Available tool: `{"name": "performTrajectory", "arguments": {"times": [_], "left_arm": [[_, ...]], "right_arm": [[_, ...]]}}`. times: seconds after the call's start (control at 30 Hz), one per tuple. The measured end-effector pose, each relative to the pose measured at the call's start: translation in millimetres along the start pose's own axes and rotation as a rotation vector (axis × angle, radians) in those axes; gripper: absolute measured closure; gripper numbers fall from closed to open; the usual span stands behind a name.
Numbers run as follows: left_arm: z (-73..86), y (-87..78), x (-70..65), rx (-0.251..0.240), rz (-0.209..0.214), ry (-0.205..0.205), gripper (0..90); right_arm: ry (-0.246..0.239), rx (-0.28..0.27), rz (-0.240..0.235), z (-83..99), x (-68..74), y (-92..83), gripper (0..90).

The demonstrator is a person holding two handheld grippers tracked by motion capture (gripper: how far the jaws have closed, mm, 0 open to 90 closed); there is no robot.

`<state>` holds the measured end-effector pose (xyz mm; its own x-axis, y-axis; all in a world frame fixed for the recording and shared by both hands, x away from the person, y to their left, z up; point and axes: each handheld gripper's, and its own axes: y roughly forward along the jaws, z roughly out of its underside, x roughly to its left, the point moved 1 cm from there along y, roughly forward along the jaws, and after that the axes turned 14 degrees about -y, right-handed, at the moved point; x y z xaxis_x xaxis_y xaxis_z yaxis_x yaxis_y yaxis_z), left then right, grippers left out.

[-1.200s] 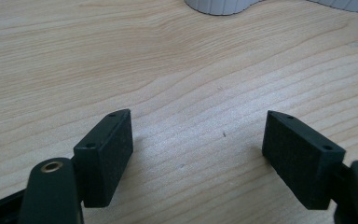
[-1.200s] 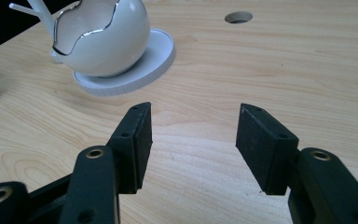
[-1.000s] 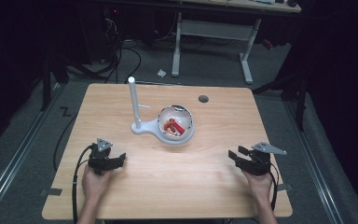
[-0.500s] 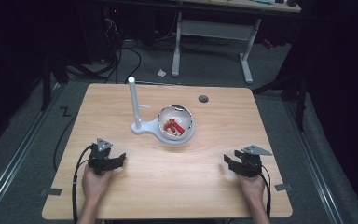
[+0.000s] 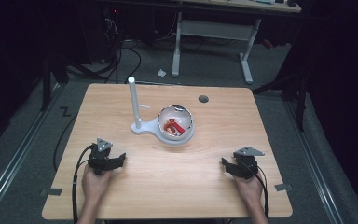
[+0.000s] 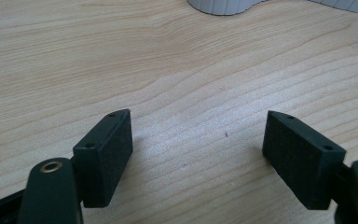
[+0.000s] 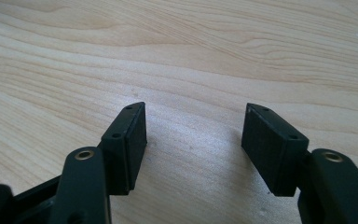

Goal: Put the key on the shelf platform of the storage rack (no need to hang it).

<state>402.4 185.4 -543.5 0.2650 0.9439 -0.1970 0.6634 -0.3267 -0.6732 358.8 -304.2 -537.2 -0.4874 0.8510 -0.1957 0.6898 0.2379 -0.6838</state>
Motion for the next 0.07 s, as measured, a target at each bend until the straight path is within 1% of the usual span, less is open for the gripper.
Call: {"name": "performTrajectory", "arguments": {"times": [0.07], "left_arm": [[0.0, 0.0, 0.0, 0.000, 0.000, 0.000, 24.7]], "right_arm": [[0.002, 0.001, -0.001, 0.0, 0.1, -0.1, 40.3]]}}
